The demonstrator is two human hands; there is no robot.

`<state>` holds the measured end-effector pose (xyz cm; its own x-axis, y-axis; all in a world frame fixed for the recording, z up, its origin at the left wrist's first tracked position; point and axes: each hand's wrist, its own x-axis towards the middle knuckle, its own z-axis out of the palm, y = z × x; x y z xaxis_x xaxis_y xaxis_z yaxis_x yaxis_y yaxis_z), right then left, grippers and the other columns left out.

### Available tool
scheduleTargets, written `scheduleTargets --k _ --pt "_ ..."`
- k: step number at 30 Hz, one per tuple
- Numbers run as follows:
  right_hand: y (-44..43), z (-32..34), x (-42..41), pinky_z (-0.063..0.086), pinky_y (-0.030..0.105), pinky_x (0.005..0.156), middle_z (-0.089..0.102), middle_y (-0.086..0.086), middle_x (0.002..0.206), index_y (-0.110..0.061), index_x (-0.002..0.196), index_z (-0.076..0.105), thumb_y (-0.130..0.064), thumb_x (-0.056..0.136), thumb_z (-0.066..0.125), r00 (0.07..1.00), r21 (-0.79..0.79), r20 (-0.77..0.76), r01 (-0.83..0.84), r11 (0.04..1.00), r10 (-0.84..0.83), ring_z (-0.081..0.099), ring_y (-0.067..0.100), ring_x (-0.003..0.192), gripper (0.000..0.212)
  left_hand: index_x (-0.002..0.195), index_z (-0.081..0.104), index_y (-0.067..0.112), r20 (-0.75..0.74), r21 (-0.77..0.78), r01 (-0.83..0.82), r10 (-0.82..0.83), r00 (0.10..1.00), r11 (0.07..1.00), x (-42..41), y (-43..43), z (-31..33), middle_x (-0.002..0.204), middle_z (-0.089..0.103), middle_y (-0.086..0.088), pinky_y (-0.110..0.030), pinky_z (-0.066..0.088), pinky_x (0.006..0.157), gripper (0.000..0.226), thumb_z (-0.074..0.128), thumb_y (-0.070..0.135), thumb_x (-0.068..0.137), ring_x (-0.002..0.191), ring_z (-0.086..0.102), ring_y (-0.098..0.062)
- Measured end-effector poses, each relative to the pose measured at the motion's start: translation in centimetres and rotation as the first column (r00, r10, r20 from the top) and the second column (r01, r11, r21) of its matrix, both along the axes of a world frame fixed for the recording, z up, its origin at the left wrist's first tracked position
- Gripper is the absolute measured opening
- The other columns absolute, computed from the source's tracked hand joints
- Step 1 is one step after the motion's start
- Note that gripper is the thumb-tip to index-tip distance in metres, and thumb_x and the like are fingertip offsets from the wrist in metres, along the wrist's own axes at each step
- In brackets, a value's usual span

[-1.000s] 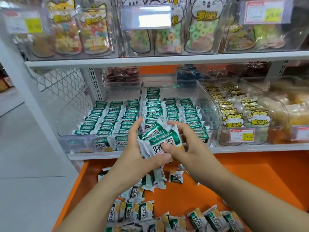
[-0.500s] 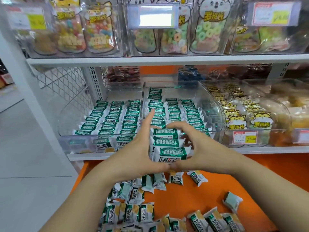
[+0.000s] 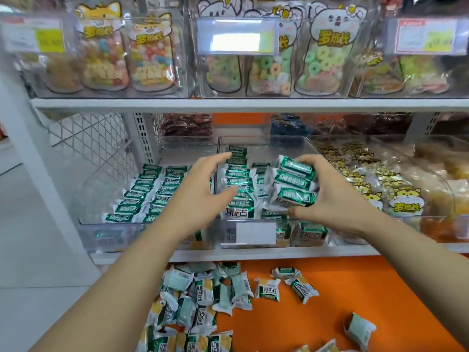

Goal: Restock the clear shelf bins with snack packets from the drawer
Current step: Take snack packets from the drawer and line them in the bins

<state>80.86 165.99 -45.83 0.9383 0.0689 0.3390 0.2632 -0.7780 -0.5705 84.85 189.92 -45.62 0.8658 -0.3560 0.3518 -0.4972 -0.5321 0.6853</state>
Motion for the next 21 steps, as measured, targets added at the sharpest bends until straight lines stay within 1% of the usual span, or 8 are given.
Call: scheduleTargets --k 6,8,10,12,15,17,19,21 --pt "-2.0 -0.7 7.4 0.049 0.037 0.088 0.046 0.003 0.119 -0.021 0.134 0.033 -0.025 0.063 0.083 0.984 -0.216 -0.026 0.166 0.962 -0.176 0.050 0.017 0.101 0.088 0.131 0.052 0.024 0.027 0.097 -0.165 0.163 0.986 0.982 7.2 -1.2 -0.4 0.138 0.045 0.001 -0.022 0.030 0.100 0.037 0.053 0.016 0.095 0.120 0.046 -0.012" --pt "-2.1 -0.7 9.9 0.046 0.031 0.075 0.049 0.004 0.103 -0.019 0.128 0.035 -0.031 0.068 0.080 0.977 -0.340 -0.055 0.173 0.924 -0.204 0.051 0.019 0.090 0.076 0.132 0.051 0.023 -0.011 0.091 -0.193 0.195 0.981 0.977 9.5 -1.7 -0.3 0.130 0.051 -0.001 -0.016 0.036 0.078 0.037 0.050 0.018 0.096 0.094 0.052 -0.010" --pt "-2.2 -0.7 12.4 0.041 0.025 0.063 0.049 0.001 0.089 -0.021 0.117 0.038 -0.034 0.072 0.077 0.971 -0.401 -0.074 0.180 0.898 -0.228 0.051 0.016 0.077 0.061 0.130 0.049 0.025 -0.063 0.115 -0.210 0.218 0.974 0.971 11.4 -2.3 -0.4 0.098 0.057 0.005 -0.015 0.032 0.048 0.034 0.048 0.019 0.097 0.062 0.044 -0.004" --pt "-2.3 -1.0 14.7 0.044 0.026 0.073 0.052 0.003 0.110 -0.023 0.131 0.033 -0.035 0.071 0.076 0.979 -0.387 -0.054 0.160 0.908 -0.196 0.053 0.019 0.092 0.076 0.123 0.048 0.029 -0.125 0.133 -0.213 0.229 0.965 0.968 12.7 -2.9 -0.8 0.076 0.051 0.007 -0.013 0.026 0.034 0.029 0.047 0.018 0.096 0.044 0.038 -0.002" --pt "-2.0 -1.4 17.6 0.042 0.019 0.074 0.042 0.003 0.131 -0.026 0.138 0.026 -0.031 0.070 0.076 0.984 -0.350 -0.094 0.111 0.930 -0.153 0.047 0.017 0.103 0.085 0.128 0.049 0.027 -0.159 0.123 -0.200 0.218 0.963 0.972 14.5 -3.5 -1.6 0.093 0.056 0.000 -0.013 0.024 0.029 0.040 0.048 0.010 0.092 0.038 0.039 -0.007" --pt "-1.8 -1.5 18.8 0.046 0.025 0.077 0.036 0.003 0.138 -0.030 0.140 0.022 -0.025 0.070 0.076 0.976 -0.333 -0.173 0.065 0.941 -0.129 0.048 0.018 0.107 0.088 0.129 0.051 0.027 -0.186 0.076 -0.213 0.224 0.957 0.974 15.0 -3.6 -1.8 0.111 0.057 -0.003 -0.012 0.025 0.029 0.042 0.050 0.009 0.092 0.032 0.037 -0.003" --pt "-1.9 -1.6 19.6 0.048 0.025 0.075 0.031 0.000 0.144 -0.032 0.141 0.021 -0.019 0.071 0.076 0.965 -0.305 -0.237 0.036 0.952 -0.112 0.049 0.020 0.109 0.090 0.128 0.053 0.027 -0.204 0.020 -0.213 0.213 0.956 0.977 15.3 -3.5 -2.1 0.103 0.057 0.003 -0.013 0.026 0.030 0.039 0.051 0.011 0.092 0.025 0.033 -0.001" --pt "-2.1 -1.8 20.0 0.046 0.025 0.081 0.025 -0.003 0.149 -0.034 0.144 0.021 -0.017 0.072 0.075 0.951 -0.302 -0.293 0.002 0.953 -0.095 0.045 0.021 0.118 0.092 0.126 0.055 0.026 -0.203 -0.009 -0.205 0.199 0.959 0.979 15.4 -3.3 -2.4 0.112 0.057 0.000 -0.013 0.026 0.030 0.036 0.053 0.012 0.092 0.024 0.031 -0.001"
